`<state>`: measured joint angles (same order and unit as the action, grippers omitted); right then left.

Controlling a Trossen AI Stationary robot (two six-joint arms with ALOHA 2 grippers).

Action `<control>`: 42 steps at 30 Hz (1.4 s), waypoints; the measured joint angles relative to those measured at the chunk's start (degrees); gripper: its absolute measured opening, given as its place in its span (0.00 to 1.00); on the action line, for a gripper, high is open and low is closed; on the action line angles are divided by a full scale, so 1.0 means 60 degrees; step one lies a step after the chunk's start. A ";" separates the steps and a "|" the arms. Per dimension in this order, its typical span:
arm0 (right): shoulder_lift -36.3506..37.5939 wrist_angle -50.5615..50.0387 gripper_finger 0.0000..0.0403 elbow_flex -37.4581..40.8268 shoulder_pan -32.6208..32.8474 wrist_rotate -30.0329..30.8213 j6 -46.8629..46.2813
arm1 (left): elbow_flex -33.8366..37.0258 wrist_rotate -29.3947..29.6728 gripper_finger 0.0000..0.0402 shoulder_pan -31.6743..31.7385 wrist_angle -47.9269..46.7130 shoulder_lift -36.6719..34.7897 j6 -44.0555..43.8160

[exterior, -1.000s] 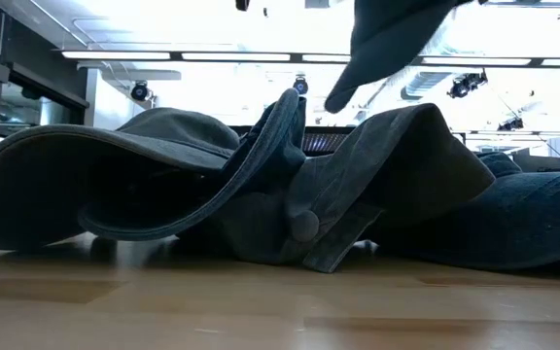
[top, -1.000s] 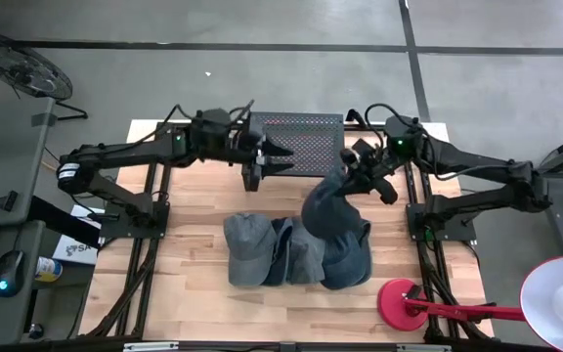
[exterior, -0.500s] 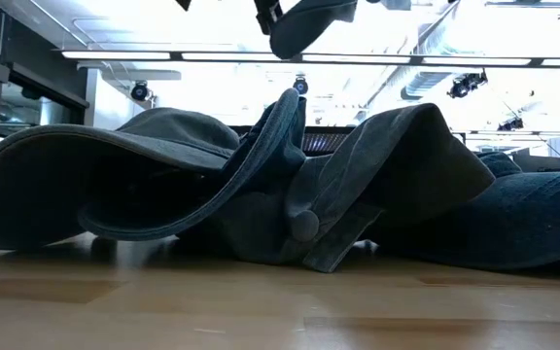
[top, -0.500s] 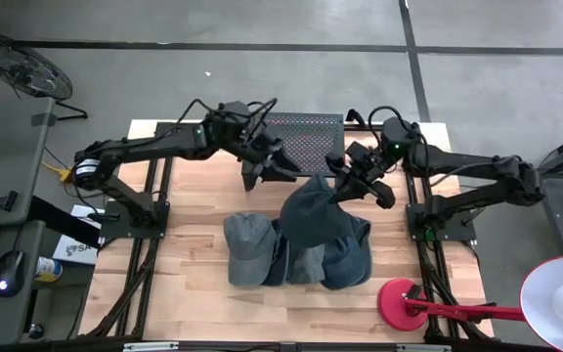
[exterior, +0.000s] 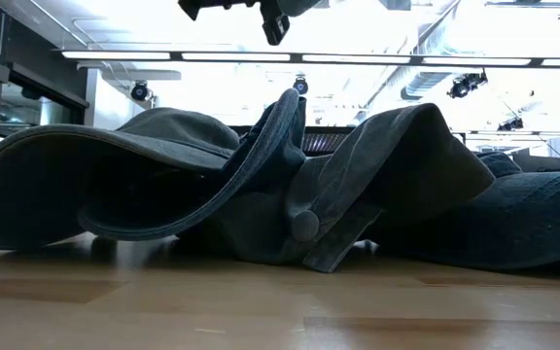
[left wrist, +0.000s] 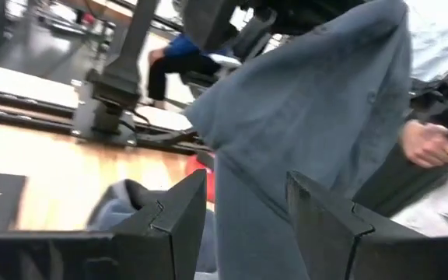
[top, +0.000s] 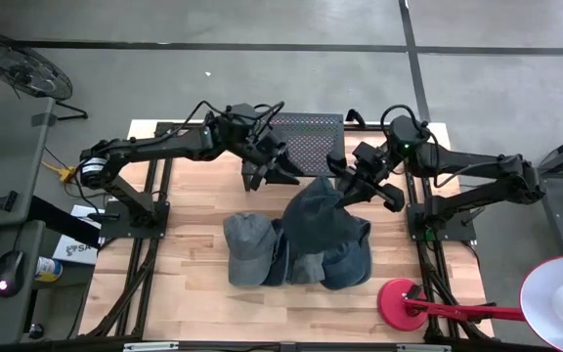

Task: Pick & Place hat
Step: Put the left blue cap on the shelf

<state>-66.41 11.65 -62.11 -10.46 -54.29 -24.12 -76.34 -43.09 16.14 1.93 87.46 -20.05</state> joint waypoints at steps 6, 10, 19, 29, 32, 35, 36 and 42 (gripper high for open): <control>0.0010 -0.0018 0.00 -0.0018 0.0023 0.0092 0.0098 | 0.0000 -0.0718 0.43 -0.0004 -0.0137 0.0000 -0.0373; 0.0015 -0.0202 0.00 -0.0022 0.0019 0.0103 0.0105 | 0.0000 -0.0631 0.43 -0.0004 -0.0131 0.0000 -0.0459; 0.0018 -0.1634 0.00 -0.0014 -0.0006 0.0753 0.0499 | 0.0000 -0.0549 0.43 -0.0007 0.0831 0.0000 -0.0961; 0.0018 -0.1899 0.00 -0.0004 -0.0008 0.1393 0.0606 | 0.0000 -0.0307 0.43 -0.0595 0.0984 0.0000 -0.0737; 0.0018 -0.2224 0.00 0.0003 -0.0007 0.1751 0.0622 | 0.0000 0.0257 0.43 -0.0851 0.0984 0.0000 -0.0365; 0.0018 -0.2620 0.00 0.0003 -0.0006 0.2199 0.0761 | -0.0074 0.0835 0.43 -0.0990 0.0782 -0.0030 0.0132; 0.0018 -0.2761 0.00 0.0003 -0.0006 0.2382 0.0780 | -0.0182 0.1021 0.43 -0.1034 0.0611 -0.0033 0.0341; 0.0018 -0.3247 0.00 0.0003 -0.0006 0.3137 0.0698 | -0.1190 0.2597 0.43 -0.1096 -0.1507 -0.0051 0.1658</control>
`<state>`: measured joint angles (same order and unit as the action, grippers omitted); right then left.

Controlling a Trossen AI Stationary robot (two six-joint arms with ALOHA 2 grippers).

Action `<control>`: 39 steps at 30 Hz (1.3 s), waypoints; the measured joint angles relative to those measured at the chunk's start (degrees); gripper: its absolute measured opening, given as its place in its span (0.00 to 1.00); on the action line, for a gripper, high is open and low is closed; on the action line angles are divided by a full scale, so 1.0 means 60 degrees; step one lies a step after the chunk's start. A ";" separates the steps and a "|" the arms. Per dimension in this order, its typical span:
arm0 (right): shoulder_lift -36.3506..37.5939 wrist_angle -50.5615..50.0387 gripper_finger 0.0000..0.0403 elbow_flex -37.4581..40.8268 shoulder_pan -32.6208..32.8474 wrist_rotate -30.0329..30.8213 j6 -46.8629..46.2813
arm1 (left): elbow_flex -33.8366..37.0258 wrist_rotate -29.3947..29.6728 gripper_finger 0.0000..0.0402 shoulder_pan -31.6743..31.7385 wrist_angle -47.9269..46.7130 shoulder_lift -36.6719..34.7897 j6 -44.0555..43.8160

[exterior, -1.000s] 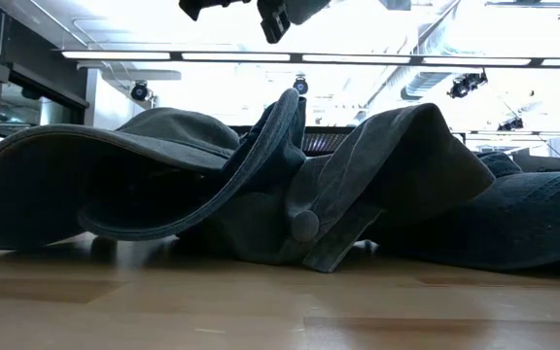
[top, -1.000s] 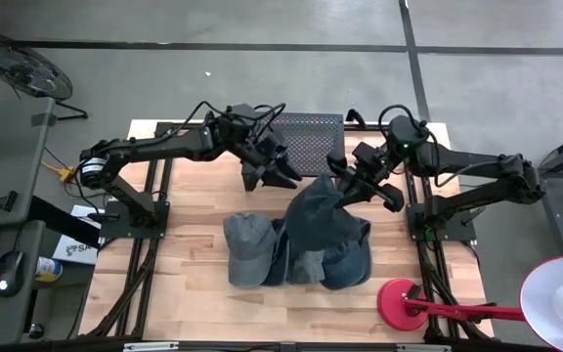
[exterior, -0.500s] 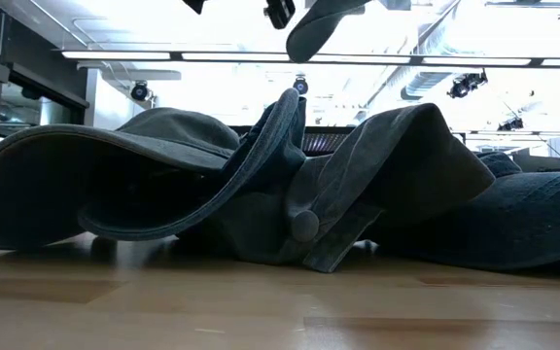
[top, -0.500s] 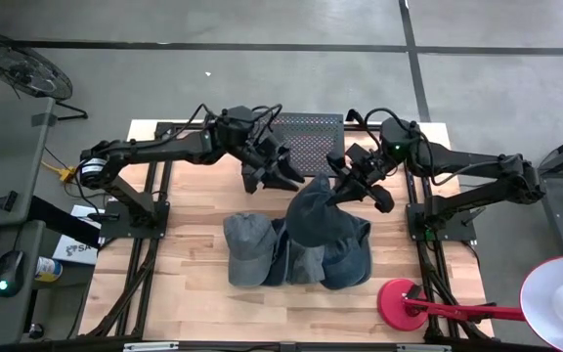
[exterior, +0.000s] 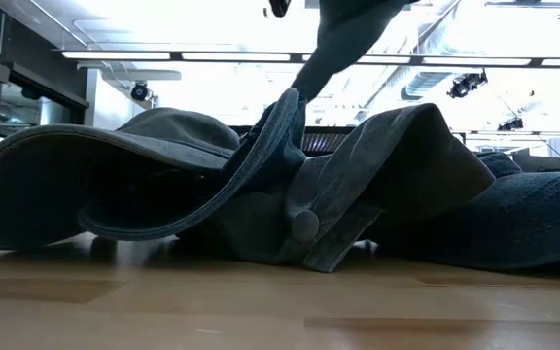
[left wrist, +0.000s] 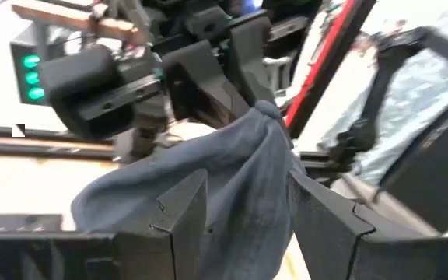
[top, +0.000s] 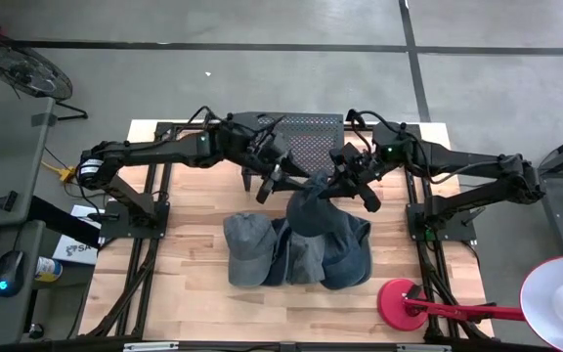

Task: Pick & Place hat
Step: Put the left blue cap on the shelf

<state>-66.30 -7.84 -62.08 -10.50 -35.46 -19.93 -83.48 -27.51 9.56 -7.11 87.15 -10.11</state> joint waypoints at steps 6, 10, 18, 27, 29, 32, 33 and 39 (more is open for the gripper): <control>0.0000 -0.0011 0.00 0.0000 0.0000 0.0959 -0.0198 | -0.0691 0.0743 0.43 -0.0314 -0.1219 0.0000 0.0939; 0.0000 -0.0010 0.00 0.0000 -0.0003 0.1566 -0.0562 | -0.0857 0.1865 0.43 -0.0802 -0.1454 0.0000 0.1789; 0.0000 -0.0007 0.00 0.0000 -0.0004 0.1557 -0.0894 | -0.0857 0.4162 0.43 -0.1373 -0.1869 0.0000 0.2701; 0.0000 0.0281 0.00 0.0003 0.0004 0.1421 -0.0964 | -0.0857 0.4104 0.43 -0.1355 -0.1834 0.0000 0.2655; 0.0000 0.0475 0.00 0.0003 0.0004 0.1421 -0.0968 | -0.0857 0.3917 0.43 -0.1355 -0.1844 0.0003 0.2648; 0.0000 0.0572 0.00 0.0000 0.0004 0.1473 -0.0968 | -0.0857 0.3901 0.43 -0.1355 -0.1814 0.0003 0.2647; 0.0000 0.0574 0.00 0.0004 0.0004 0.1498 -0.0968 | -0.0857 0.3901 0.43 -0.1355 -0.1796 0.0004 0.2648; 0.0000 0.0652 0.00 0.0004 0.0004 0.1519 -0.0968 | -0.0854 0.3934 0.43 -0.1355 -0.1484 0.0004 0.2640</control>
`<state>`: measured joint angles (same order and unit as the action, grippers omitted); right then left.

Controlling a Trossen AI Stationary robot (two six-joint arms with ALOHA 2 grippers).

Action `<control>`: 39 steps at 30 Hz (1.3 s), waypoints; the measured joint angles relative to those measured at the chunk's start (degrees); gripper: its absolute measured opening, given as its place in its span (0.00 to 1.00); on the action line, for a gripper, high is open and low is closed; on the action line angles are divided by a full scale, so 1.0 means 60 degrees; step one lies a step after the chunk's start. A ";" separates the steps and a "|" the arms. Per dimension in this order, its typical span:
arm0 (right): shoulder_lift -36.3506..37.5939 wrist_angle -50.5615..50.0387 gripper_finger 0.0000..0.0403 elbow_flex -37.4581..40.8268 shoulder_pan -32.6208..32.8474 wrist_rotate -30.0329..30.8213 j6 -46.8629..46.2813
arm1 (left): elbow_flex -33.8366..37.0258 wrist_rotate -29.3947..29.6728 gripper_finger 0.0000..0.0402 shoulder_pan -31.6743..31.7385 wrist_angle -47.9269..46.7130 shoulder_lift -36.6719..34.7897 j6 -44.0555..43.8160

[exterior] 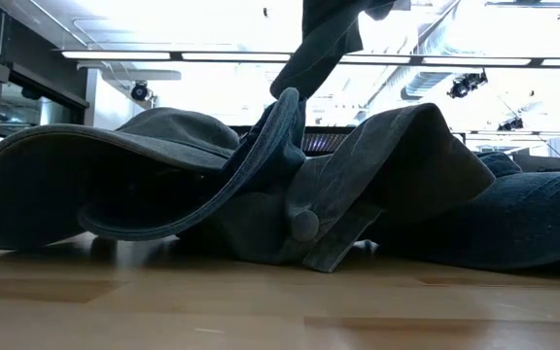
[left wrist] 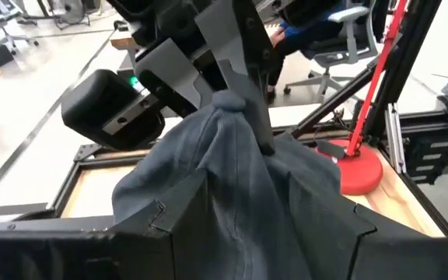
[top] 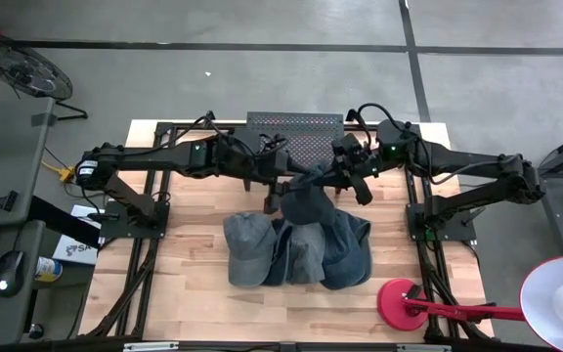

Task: Pick & Place hat
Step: Put the left blue cap on the shelf

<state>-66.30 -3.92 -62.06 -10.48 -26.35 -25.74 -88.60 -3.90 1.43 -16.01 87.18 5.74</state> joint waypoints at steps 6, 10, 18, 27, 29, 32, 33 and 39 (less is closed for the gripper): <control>0.0000 0.0119 0.00 0.0000 0.0004 0.0007 0.0000 | 0.0000 0.0000 0.43 0.0000 0.0011 0.0000 -0.0007; -0.0076 0.0323 0.00 0.0000 0.0004 -0.0038 -0.0051 | 0.0000 0.0000 0.43 0.0000 0.0165 0.0092 -0.0022; -0.0065 0.0219 0.00 0.0004 0.0000 -0.0050 -0.0069 | 0.0000 0.0363 0.35 0.0000 0.0178 0.0222 -0.0058; -0.0058 0.0204 0.02 0.0004 0.0000 -0.0029 -0.0069 | 0.0000 0.0229 0.03 0.0000 0.0141 0.0222 -0.0055; -0.0058 0.0204 0.03 0.0004 0.0000 0.0015 -0.0066 | 0.0000 0.0265 0.04 0.0000 0.0138 0.0222 -0.0055; -0.0055 0.0204 0.05 0.0004 -0.0002 0.0066 -0.0067 | 0.0000 0.0424 0.02 0.0000 0.0135 0.0222 -0.0077; -0.0020 0.0200 0.05 0.0004 -0.0009 0.0102 -0.0067 | 0.0003 0.0613 0.02 0.0000 0.0122 0.0182 -0.0150; 0.0327 0.0200 0.12 0.0004 -0.0022 0.1288 0.0015 | 0.0015 0.2029 0.01 0.0000 -0.0270 -0.0080 -0.0421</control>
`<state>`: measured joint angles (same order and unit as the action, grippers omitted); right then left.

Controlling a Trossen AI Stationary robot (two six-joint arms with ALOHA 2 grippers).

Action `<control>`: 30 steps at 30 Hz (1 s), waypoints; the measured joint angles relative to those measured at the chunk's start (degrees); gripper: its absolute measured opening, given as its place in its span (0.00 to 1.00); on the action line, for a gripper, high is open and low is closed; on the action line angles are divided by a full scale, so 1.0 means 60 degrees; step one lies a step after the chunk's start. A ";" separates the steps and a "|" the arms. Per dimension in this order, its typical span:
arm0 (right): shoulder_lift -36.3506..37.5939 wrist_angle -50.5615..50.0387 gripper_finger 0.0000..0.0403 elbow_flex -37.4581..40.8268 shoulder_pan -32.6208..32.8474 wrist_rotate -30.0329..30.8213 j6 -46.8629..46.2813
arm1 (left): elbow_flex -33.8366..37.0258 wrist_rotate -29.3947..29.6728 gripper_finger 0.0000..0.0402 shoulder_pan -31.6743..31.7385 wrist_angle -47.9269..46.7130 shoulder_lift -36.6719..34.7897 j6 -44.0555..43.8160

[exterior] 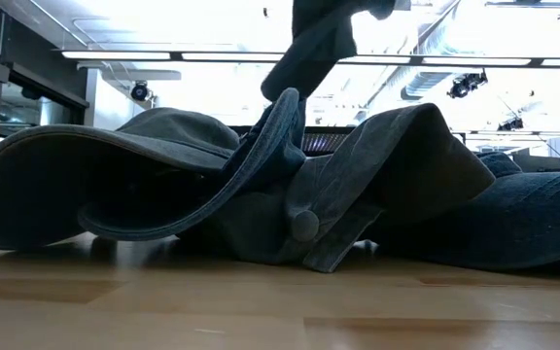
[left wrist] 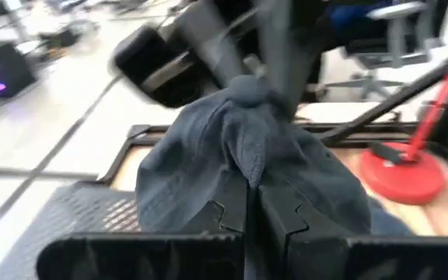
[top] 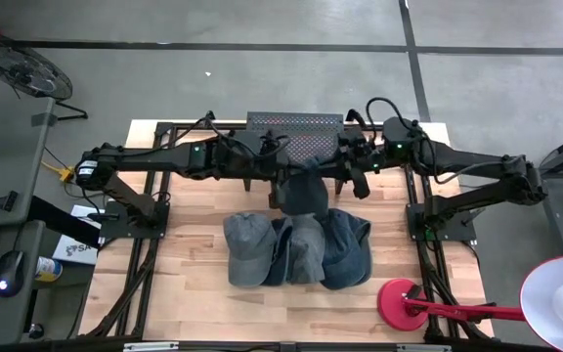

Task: Pick & Place hat
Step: Put the left blue cap on the shelf

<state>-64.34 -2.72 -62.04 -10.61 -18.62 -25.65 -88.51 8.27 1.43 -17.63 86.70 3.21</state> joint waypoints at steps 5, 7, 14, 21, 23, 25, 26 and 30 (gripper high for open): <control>0.0475 -0.0084 0.21 -0.0004 -0.0149 0.0994 0.0122 | 0.0004 0.1063 0.01 0.0011 -0.0471 -0.0120 -0.0450; 0.0613 -0.0127 0.27 -0.0004 -0.0221 0.1349 0.0202 | 0.0004 0.1705 0.01 0.0010 -0.0509 -0.0135 -0.0773; 0.0959 -0.0863 0.43 -0.0007 -0.0311 0.2856 0.0282 | 0.0000 0.5407 0.00 0.0018 -0.0646 -0.0175 -0.2551; 0.0992 -0.1801 0.46 -0.0007 -0.0313 0.3787 0.0184 | 0.0000 0.6883 0.00 0.0519 -0.1912 -0.0179 -0.4775; 0.0988 -0.1950 0.46 -0.0007 -0.0313 0.3978 0.0057 | 0.0000 0.6591 0.00 0.0822 -0.2337 -0.0175 -0.5555; 0.0987 -0.2044 0.46 -0.0007 -0.0313 0.4163 0.0030 | 0.0000 0.6400 0.00 0.1098 -0.2551 -0.0129 -0.6181; 0.0987 -0.2066 0.46 -0.0007 -0.0313 0.4236 0.0029 | 0.0000 0.6358 0.00 0.1224 -0.2593 -0.0108 -0.6413; 0.0988 -0.2327 0.46 -0.0007 -0.0313 0.4618 0.0029 | -0.0003 0.6225 0.00 0.1630 -0.2597 -0.0102 -0.7295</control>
<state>-58.41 -16.68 -62.08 -12.49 9.09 -25.47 -88.53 45.63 11.21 -33.21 86.08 -40.56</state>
